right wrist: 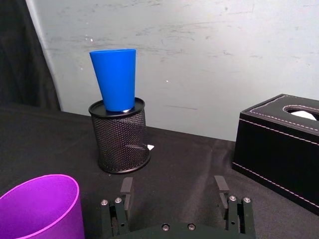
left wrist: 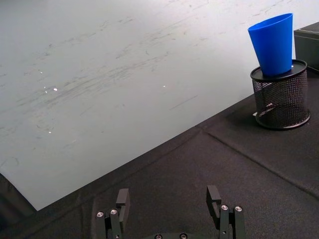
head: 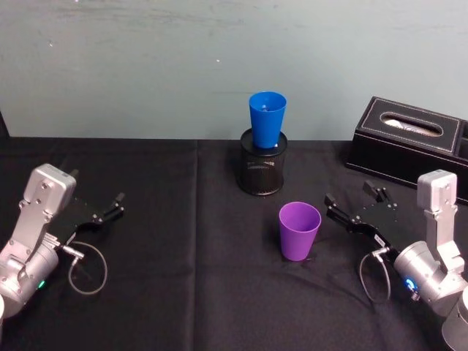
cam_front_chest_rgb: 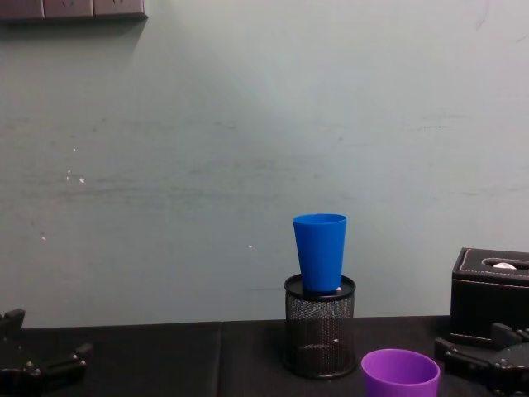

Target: Pick up one cup with a gripper and tap it against the other cup.

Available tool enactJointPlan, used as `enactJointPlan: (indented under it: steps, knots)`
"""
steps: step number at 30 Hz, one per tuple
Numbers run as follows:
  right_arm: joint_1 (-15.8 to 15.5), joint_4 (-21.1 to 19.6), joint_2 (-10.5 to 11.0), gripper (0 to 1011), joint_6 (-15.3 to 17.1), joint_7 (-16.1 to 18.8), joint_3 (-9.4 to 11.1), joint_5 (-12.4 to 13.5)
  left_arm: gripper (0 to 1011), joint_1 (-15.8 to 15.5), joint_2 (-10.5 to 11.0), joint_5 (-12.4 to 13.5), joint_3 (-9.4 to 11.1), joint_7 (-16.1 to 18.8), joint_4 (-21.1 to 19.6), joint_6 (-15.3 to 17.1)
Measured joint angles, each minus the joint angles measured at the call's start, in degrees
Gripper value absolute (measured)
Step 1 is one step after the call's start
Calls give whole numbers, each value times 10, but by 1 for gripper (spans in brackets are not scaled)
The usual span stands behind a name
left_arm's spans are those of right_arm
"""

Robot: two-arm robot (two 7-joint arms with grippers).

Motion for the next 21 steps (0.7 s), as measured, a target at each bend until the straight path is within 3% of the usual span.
enactJointPlan:
  steps: [21]
  knots:
    - [0, 0, 1, 1003, -1, 0, -1, 0, 1011, 0, 0, 0, 0, 0, 0, 0]
